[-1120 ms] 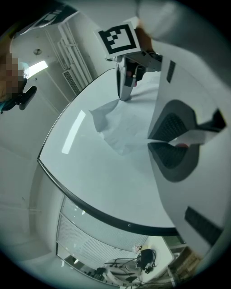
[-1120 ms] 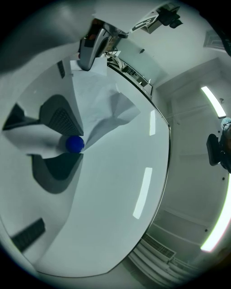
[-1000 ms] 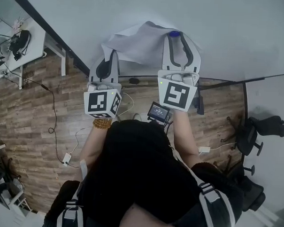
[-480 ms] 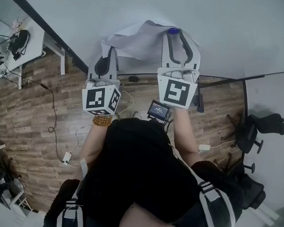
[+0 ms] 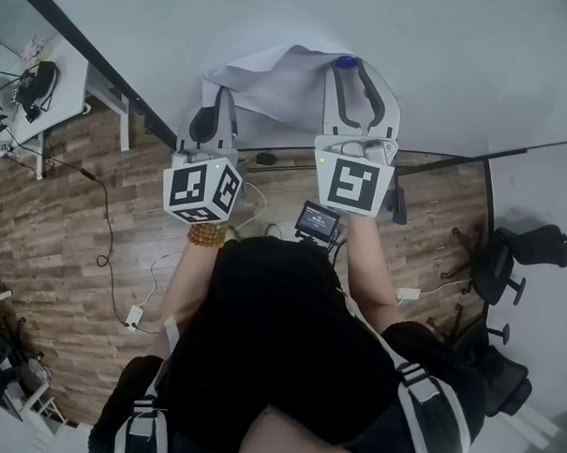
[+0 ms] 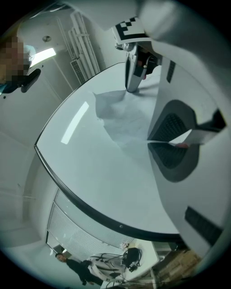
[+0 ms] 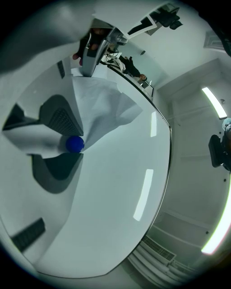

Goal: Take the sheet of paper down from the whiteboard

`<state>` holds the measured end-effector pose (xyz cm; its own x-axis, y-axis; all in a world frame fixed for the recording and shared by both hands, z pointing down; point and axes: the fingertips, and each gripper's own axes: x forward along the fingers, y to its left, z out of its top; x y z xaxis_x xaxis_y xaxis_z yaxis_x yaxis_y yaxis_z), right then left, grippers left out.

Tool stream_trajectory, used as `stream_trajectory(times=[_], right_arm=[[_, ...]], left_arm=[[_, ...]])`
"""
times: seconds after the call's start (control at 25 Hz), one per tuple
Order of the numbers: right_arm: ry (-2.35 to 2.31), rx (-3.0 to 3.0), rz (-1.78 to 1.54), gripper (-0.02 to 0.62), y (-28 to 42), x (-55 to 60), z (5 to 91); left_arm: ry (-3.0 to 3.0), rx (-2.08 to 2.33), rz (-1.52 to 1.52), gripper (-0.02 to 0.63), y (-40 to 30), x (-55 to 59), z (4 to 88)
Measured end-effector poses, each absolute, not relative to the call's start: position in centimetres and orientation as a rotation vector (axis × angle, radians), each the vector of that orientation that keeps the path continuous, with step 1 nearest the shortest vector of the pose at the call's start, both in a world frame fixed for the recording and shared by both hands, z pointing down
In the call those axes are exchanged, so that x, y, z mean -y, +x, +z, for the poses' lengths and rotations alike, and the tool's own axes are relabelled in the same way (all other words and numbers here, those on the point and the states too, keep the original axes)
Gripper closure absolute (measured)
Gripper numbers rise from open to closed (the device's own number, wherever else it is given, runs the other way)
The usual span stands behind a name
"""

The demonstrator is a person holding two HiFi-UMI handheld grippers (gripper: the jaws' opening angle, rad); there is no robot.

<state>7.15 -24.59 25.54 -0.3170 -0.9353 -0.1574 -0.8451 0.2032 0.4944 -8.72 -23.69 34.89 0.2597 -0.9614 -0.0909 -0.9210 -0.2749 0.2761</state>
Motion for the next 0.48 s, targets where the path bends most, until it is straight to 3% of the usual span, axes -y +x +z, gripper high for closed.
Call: stream_trajectory(times=[0.48], right_arm=[[1.719, 2.291, -0.751, 0.477, 7.23, 24.33, 25.6]], left_arm=[[2.323, 1.755, -0.403, 0.595, -8.64, 23.57, 34.87]])
